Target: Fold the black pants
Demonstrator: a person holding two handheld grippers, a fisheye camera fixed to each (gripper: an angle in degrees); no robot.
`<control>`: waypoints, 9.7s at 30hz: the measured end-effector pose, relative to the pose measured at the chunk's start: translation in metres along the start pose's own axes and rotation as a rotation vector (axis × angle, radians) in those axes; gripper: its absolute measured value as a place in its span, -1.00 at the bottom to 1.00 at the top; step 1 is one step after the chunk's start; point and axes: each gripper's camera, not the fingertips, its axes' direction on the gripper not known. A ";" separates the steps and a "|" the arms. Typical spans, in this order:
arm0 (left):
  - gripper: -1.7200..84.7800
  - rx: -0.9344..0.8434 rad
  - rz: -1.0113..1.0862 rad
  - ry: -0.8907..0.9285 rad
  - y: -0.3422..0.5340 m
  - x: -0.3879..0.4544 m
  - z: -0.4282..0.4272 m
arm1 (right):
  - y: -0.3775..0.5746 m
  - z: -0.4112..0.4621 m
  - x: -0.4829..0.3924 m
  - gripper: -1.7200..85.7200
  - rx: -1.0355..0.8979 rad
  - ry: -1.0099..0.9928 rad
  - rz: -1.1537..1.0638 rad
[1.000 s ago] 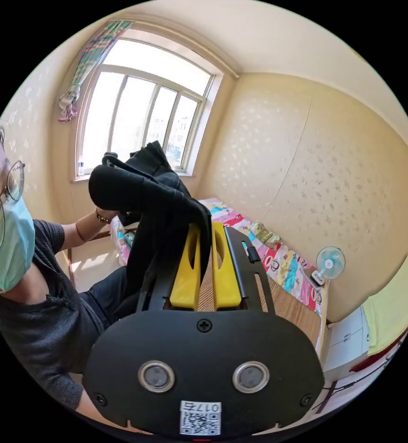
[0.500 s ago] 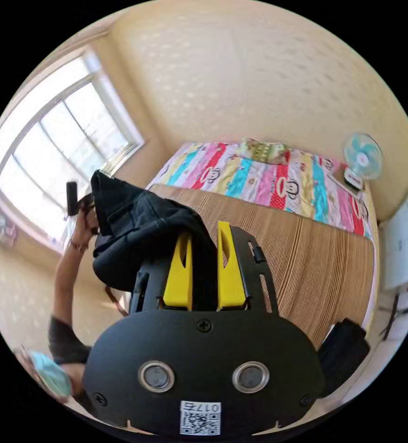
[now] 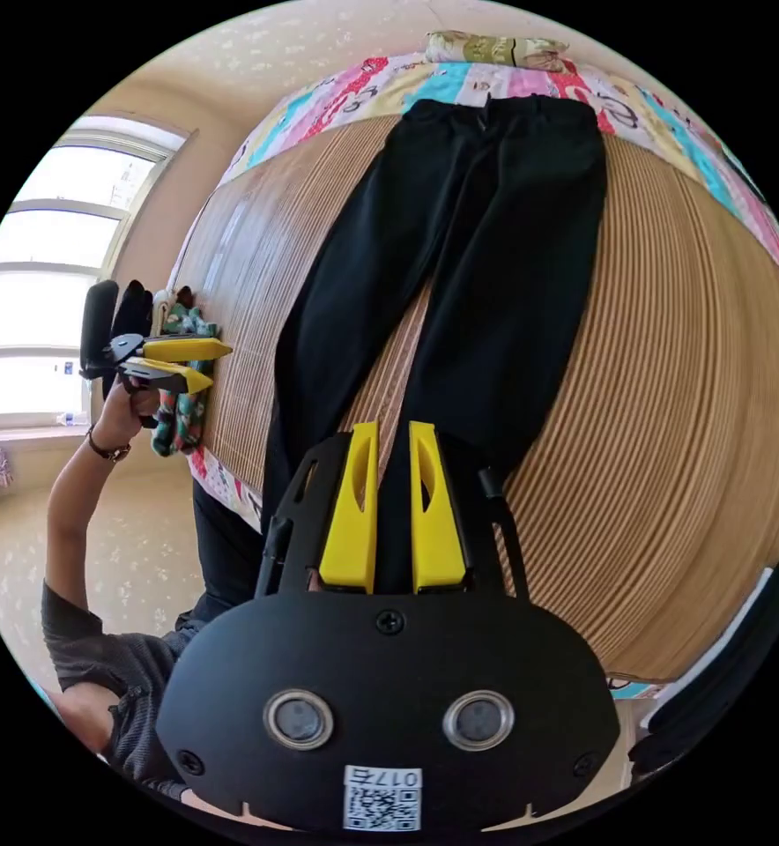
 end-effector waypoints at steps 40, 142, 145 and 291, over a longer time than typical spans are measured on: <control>-0.89 0.364 -0.169 -0.348 -0.126 -0.271 -0.002 | 0.050 0.168 -0.108 -0.95 0.498 0.380 0.174; -0.94 0.642 -0.139 0.490 0.538 -0.129 -0.144 | 0.431 0.049 -0.434 -0.95 0.676 0.678 0.231; -0.96 0.639 -0.209 0.363 0.580 -0.150 -0.172 | 0.428 0.047 -0.434 -0.95 0.676 0.680 0.232; -0.94 0.185 0.079 0.305 0.429 -0.070 0.017 | 0.428 0.222 -0.186 -0.91 -0.060 -0.651 -0.336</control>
